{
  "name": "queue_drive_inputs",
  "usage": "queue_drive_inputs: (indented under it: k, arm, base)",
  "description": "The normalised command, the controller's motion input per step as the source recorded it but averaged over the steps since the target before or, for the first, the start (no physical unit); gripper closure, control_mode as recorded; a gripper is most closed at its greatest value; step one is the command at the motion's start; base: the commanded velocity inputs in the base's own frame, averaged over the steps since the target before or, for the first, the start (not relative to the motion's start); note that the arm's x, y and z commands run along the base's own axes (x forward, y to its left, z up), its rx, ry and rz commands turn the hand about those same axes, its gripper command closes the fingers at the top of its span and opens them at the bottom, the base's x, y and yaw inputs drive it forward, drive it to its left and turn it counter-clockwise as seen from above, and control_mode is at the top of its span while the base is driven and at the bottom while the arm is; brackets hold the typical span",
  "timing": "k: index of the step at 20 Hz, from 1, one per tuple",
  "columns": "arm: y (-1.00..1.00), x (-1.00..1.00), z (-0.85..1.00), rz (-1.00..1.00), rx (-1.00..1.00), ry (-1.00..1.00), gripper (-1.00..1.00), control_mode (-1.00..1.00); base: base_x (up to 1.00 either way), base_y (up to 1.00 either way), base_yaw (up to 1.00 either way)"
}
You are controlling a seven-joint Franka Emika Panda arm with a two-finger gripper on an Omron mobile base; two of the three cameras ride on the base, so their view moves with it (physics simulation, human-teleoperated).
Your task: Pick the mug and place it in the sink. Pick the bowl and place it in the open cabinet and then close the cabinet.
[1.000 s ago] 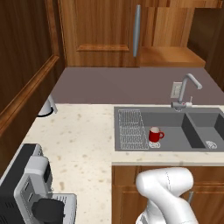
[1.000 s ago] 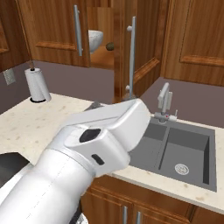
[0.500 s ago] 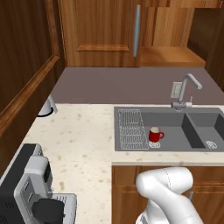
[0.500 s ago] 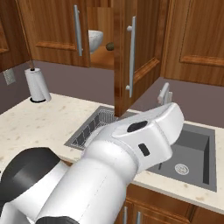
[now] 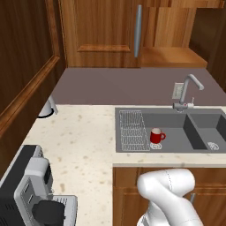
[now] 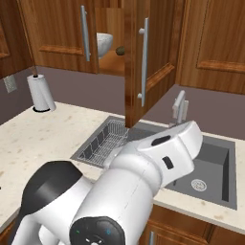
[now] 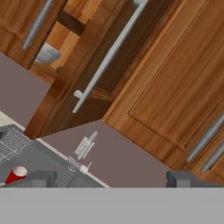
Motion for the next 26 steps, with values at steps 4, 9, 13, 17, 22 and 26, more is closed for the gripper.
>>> queue_drive_inputs:
  k: [4,9,13,17,22,26]
  arm:
    - [-0.02,0.35,-0.07,0.08,0.00,0.00,-1.00,-1.00]
    - [0.00,0.47,-0.09,0.18,0.00,0.00,-1.00,-1.00]
    - [0.00,0.44,-0.06,0.22,0.00,0.00,-1.00,-1.00]
    - [0.00,0.45,-0.03,0.23,0.02,0.00,-1.00,-1.00]
    - [0.00,0.30,0.00,0.21,0.00,-0.01,-1.00,-1.00]
    - [0.00,0.03,0.00,0.16,0.00,-0.07,-1.00,-1.00]
  base:
    - [0.00,0.00,0.00]
    - [0.00,0.00,0.00]
    - [0.00,0.00,0.00]
    - [0.00,0.00,0.00]
    - [0.00,0.00,0.00]
    - [0.00,0.00,0.00]
